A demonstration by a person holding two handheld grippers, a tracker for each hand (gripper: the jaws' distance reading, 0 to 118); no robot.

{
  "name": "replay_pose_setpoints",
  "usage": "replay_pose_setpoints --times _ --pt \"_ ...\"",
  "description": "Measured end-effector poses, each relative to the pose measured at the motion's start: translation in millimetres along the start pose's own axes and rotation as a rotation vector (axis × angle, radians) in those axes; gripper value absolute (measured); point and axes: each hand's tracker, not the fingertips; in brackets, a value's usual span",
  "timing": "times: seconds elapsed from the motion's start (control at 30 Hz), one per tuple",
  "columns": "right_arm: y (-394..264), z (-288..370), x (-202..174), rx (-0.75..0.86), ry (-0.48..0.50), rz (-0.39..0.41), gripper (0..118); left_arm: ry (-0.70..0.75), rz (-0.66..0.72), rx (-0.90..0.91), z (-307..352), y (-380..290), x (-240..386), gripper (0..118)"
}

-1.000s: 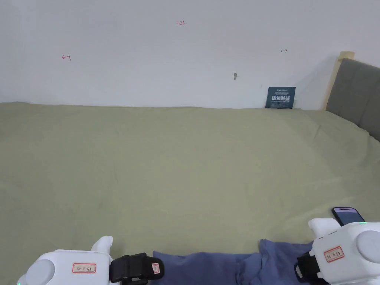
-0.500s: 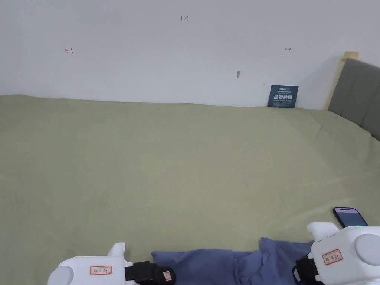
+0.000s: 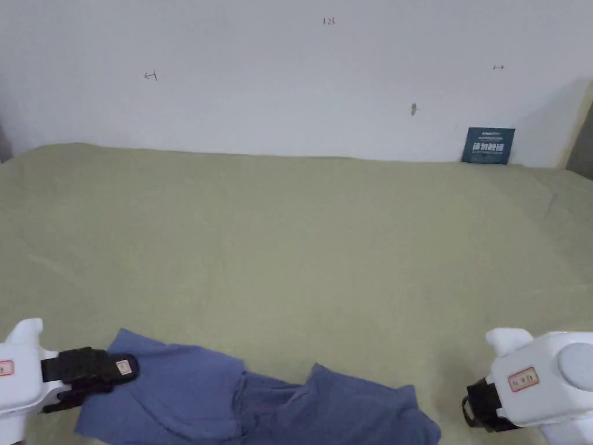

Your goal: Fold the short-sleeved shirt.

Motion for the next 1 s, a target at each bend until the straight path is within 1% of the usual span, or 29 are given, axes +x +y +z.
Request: replay_pose_setpoints --times 0.07,0.13,0.2,0.27,0.37,0.47,0.5,0.57,0.63,0.7,0.73,0.77,0.83,0.93,0.97,1.0 --pt "4.8 -4.8 -6.3 -0.003 0.008 0.005 0 0.05 -0.022 0.031 21.9 7.5 3.6 12" --pt "7.6 -9.2 -10.6 -0.005 0.012 0.014 0 0.07 -0.044 0.034 32.0 4.1 20.8 12" --pt "8.6 -12.7 -12.7 -0.011 0.018 0.017 0 0.069 -0.055 0.028 30.4 1.1 35.2 12" --pt "7.3 -12.8 -12.7 -0.013 0.026 0.017 0 0.066 -0.104 -0.001 21.5 -0.6 53.5 12" --pt "3.6 -10.0 -9.6 -0.015 0.023 0.01 0 0.113 -0.156 -0.068 -2.9 -8.2 88.1 12" --pt "-0.1 -3.3 -0.8 -0.005 0.005 -0.01 0 0.101 -0.257 -0.149 -40.8 -28.8 134.0 12" --pt "-1.0 -1.0 1.9 -0.001 0.0 -0.017 0 0.085 -0.285 -0.183 -50.5 -33.0 140.5 12" --pt "-2.9 4.1 7.6 0.004 -0.006 -0.029 0 0.058 -0.312 -0.251 -79.6 -50.8 166.1 12" --pt "-5.1 8.5 11.0 0.011 -0.017 -0.038 0 0.026 -0.347 -0.315 -107.7 -62.5 175.9 12" --pt "-7.1 11.5 13.7 0.018 -0.023 -0.045 0 0.005 -0.33 -0.374 -133.3 -75.7 185.9 13" --pt "-8.1 12.6 14.0 0.02 -0.023 -0.047 0 -0.001 -0.328 -0.39 -144.6 -80.7 188.5 15" --pt "-8.8 12.7 14.6 0.021 -0.022 -0.05 0 0.0 -0.315 -0.395 -154.5 -86.3 190.0 19" --pt "-10.2 11.6 15.3 0.022 -0.021 -0.053 0 -0.021 -0.297 -0.415 -169.4 -92.0 190.6 43" --pt "-11.8 7.4 15.5 0.014 -0.013 -0.057 0 -0.138 -0.215 -0.455 -177.0 -95.6 189.8 61" --pt "-12.5 6.5 15.3 0.011 -0.012 -0.056 0 -0.176 -0.198 -0.463 -175.2 -94.5 189.2 81" --pt "-13.3 5.7 14.7 0.008 -0.01 -0.054 0 -0.202 -0.185 -0.456 -171.0 -92.8 188.4 96"
